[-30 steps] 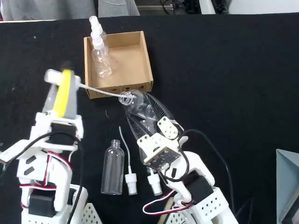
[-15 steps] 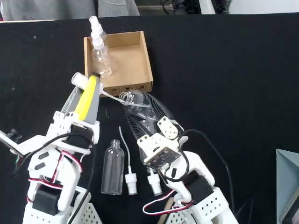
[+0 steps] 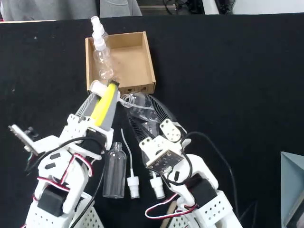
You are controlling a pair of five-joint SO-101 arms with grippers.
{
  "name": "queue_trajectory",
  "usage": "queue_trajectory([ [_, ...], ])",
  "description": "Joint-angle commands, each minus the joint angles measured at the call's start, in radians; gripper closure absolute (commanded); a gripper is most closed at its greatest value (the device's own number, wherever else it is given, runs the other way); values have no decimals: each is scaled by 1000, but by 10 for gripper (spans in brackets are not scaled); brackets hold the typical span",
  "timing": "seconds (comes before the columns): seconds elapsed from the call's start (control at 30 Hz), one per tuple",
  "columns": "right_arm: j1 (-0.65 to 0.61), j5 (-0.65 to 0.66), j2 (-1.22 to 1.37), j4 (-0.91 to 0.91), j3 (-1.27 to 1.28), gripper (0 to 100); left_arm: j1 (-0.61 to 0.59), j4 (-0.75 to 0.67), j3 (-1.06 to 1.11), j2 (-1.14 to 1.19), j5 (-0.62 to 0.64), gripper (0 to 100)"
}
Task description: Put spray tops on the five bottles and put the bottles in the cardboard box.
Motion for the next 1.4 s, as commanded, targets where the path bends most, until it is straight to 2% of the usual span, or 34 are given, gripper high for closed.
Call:
queue_trajectory([
  [0.0,-21,5,-44,-5,-1,946,35,-17,2,-6,-11,970],
  [0.23,-20,5,-45,-6,-1,946,35,-17,24,-6,-12,970],
  [0.47,-21,5,-45,-6,-1,946,38,-15,36,-5,-64,970],
  [0.63,-18,5,-42,-6,-1,946,108,-15,50,-5,-66,970],
  [0.83,-18,5,-44,-6,-1,946,107,-15,47,-5,-66,968],
  [0.93,-18,5,-42,-6,-1,946,107,5,45,-5,-64,894],
  [1.07,-21,5,-44,-3,-1,946,107,129,-22,-5,-63,784],
  [1.37,-21,5,-39,-6,-1,946,105,161,-47,-5,-63,778],
])
